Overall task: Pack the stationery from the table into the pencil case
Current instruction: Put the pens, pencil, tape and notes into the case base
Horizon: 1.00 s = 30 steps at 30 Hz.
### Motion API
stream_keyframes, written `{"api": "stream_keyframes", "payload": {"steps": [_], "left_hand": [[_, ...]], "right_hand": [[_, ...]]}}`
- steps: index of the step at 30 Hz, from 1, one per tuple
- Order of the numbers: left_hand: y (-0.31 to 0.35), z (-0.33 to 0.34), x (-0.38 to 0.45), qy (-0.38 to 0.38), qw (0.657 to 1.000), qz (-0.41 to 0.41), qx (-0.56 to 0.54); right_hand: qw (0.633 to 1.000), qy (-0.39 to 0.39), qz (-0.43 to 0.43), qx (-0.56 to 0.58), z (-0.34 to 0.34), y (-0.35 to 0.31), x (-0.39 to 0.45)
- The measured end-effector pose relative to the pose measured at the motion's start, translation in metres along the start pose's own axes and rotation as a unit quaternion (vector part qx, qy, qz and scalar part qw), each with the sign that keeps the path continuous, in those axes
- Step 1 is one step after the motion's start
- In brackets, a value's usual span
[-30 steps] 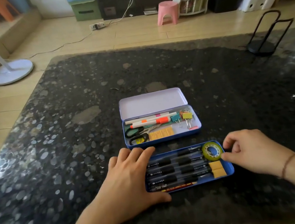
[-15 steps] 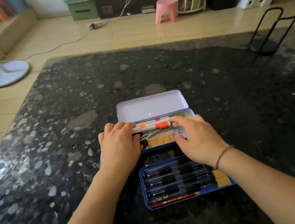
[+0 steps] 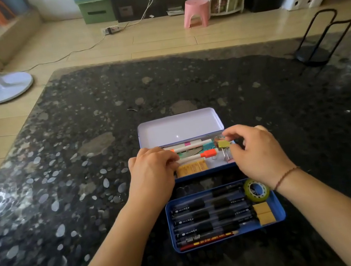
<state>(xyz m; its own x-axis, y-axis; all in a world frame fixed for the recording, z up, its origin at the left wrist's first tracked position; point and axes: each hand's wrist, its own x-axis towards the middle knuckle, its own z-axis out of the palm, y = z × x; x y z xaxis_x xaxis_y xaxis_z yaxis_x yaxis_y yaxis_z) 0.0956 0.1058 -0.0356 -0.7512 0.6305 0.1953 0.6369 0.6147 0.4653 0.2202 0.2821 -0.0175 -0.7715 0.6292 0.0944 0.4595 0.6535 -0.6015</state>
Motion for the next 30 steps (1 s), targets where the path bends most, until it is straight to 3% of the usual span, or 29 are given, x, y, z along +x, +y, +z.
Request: {"api": "stream_keyframes", "payload": {"steps": [9, 20, 26, 28, 30], "left_hand": [[0.012, 0.012, -0.004, -0.035, 0.999, 0.022, -0.036], [0.01, 0.011, -0.001, -0.048, 0.998, 0.019, -0.048], [0.01, 0.006, -0.003, -0.037, 0.995, 0.04, -0.078], [0.014, -0.003, -0.009, -0.022, 0.993, 0.088, -0.071], [0.022, -0.015, -0.023, -0.053, 0.984, 0.164, -0.049]], "right_hand": [[0.991, -0.095, -0.029, -0.093, -0.005, 0.004, -0.008], [0.984, -0.144, -0.039, -0.095, -0.006, 0.006, -0.008], [0.989, -0.112, -0.037, -0.091, -0.014, 0.008, -0.006], [0.994, -0.059, -0.023, -0.092, -0.025, 0.011, -0.005], [0.994, -0.041, 0.035, -0.095, -0.039, 0.016, -0.006]]}}
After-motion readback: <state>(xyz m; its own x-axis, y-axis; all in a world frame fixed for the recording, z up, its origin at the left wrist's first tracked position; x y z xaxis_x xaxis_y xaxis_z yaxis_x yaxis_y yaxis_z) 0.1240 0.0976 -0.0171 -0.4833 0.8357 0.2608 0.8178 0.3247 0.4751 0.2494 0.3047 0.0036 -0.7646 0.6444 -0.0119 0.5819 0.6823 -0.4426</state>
